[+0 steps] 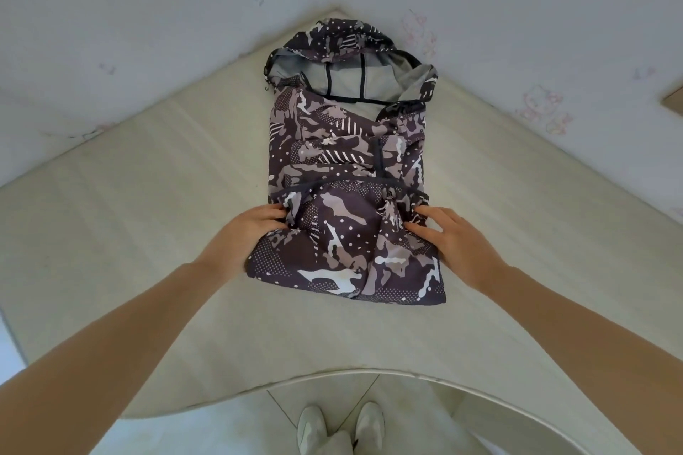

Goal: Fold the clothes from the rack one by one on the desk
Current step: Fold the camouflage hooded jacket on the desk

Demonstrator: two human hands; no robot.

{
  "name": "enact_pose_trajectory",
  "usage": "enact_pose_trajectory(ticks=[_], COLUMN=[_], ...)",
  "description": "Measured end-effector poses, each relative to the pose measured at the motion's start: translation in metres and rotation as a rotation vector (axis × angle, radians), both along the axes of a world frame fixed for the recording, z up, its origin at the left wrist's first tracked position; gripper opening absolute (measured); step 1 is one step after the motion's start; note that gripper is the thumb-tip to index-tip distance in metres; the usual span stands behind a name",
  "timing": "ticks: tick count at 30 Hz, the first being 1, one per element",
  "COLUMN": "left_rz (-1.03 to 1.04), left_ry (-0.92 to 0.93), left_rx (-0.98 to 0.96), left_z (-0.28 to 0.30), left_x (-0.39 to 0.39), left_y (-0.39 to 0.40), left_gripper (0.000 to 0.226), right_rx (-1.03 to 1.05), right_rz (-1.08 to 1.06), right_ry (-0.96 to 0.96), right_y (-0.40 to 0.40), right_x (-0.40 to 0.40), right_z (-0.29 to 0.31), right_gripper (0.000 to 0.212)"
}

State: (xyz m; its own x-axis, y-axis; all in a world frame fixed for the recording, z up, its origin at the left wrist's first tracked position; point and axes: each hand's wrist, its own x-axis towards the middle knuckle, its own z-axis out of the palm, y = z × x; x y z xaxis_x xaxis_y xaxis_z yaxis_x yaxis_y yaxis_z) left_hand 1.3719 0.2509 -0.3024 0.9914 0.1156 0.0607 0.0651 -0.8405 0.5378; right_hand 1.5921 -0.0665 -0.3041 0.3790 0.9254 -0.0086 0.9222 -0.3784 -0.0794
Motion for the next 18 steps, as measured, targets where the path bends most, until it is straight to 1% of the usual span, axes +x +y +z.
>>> enact_pose_trajectory(ticks=[3,5,6,7,8,9,10,11,13,15,18], left_rz=[0.013,0.074,0.14,0.225,0.33,0.416,0.473,0.498,0.562,0.647,0.799], left_ry=[-0.035,-0.041,0.009,0.071,0.09,0.102,0.084,0.059,-0.016,-0.084,-0.048], left_rx=[-0.22,-0.341,-0.426,-0.537,-0.662,-0.748,-0.764,-0.741,-0.673,-0.592,-0.482], left_z=[0.018,0.026,0.032,0.038,0.044,0.053,0.061,0.069,0.078,0.073,0.05], left_x=[-0.011,-0.019,-0.022,-0.023,-0.022,-0.024,-0.024,-0.025,-0.028,-0.025,-0.023], left_y=[-0.002,-0.002,-0.002,-0.003,-0.006,-0.011,-0.02,-0.029,-0.047,-0.058,-0.062], left_gripper=[0.042,0.04,0.038,0.035,0.026,0.01,0.01,0.018,0.027,0.031,0.036], right_rx=[0.146,0.248,0.305,0.363,0.437,0.507,0.547,0.541,0.556,0.527,0.413], right_rz=[-0.05,-0.077,-0.11,-0.184,-0.269,-0.347,-0.416,-0.474,-0.571,-0.648,-0.812], right_ry=[0.219,0.342,0.446,0.608,0.801,0.893,0.887,0.848,0.843,0.859,0.85], right_y=[-0.013,-0.023,-0.029,-0.032,-0.032,-0.03,-0.026,-0.021,-0.01,0.001,0.007], right_x=[-0.007,-0.015,-0.021,-0.028,-0.036,-0.044,-0.05,-0.057,-0.064,-0.069,-0.075], right_z=[0.012,0.025,0.034,0.043,0.053,0.064,0.072,0.078,0.082,0.079,0.059], right_gripper=[0.051,0.046,0.045,0.043,0.036,0.025,0.018,0.013,0.022,0.03,0.036])
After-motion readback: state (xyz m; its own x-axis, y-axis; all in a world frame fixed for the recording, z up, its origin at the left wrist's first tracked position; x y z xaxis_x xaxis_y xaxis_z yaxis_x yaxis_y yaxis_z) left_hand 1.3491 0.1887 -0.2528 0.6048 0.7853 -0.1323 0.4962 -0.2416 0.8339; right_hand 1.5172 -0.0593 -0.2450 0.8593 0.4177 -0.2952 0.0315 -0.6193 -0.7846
